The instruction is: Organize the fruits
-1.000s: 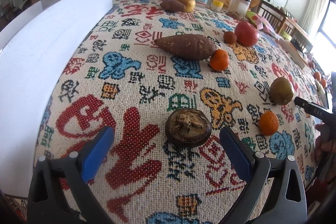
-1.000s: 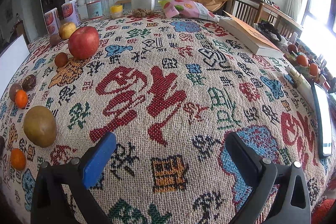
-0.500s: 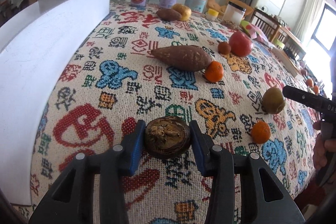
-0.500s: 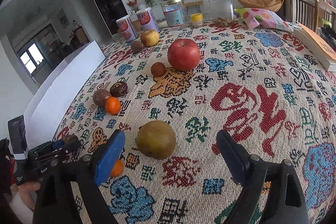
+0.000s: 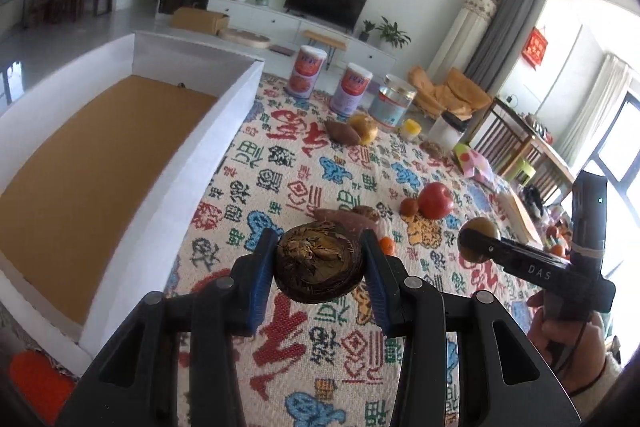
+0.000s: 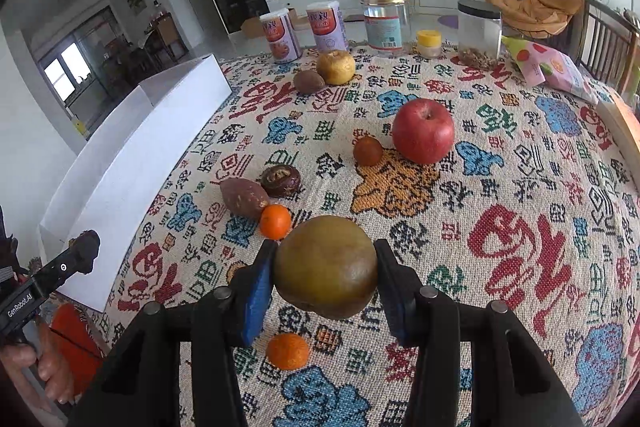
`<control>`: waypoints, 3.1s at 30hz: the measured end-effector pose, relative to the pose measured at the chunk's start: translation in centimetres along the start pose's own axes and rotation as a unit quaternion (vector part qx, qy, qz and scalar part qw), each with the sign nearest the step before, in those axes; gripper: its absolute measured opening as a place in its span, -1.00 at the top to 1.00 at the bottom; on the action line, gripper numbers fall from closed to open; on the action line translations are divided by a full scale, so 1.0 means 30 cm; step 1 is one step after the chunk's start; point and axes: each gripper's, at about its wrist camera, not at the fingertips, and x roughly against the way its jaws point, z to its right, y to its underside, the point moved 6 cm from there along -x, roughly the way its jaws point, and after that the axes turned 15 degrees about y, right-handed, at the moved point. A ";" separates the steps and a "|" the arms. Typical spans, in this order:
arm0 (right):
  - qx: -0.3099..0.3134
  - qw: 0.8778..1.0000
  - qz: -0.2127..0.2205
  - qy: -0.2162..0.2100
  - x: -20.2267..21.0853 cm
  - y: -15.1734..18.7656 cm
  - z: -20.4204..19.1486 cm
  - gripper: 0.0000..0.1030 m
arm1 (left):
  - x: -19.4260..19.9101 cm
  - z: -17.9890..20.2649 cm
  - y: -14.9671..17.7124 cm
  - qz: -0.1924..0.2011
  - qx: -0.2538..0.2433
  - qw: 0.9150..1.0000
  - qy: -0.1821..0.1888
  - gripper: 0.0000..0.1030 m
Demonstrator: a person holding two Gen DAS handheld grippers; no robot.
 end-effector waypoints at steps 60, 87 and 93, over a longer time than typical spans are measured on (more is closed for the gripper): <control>-0.053 0.974 -0.008 0.222 -0.137 0.320 0.557 -0.69 | 0.013 0.013 0.021 0.033 -0.156 0.958 -0.239 -0.97; -0.048 0.971 -0.012 0.233 -0.138 0.321 0.552 -0.77 | -0.399 0.012 0.453 -0.116 -0.085 0.977 -0.160 -0.97; -0.049 0.971 -0.012 0.233 -0.138 0.321 0.553 -0.78 | -0.401 0.013 0.454 -0.117 -0.082 0.977 -0.159 -0.97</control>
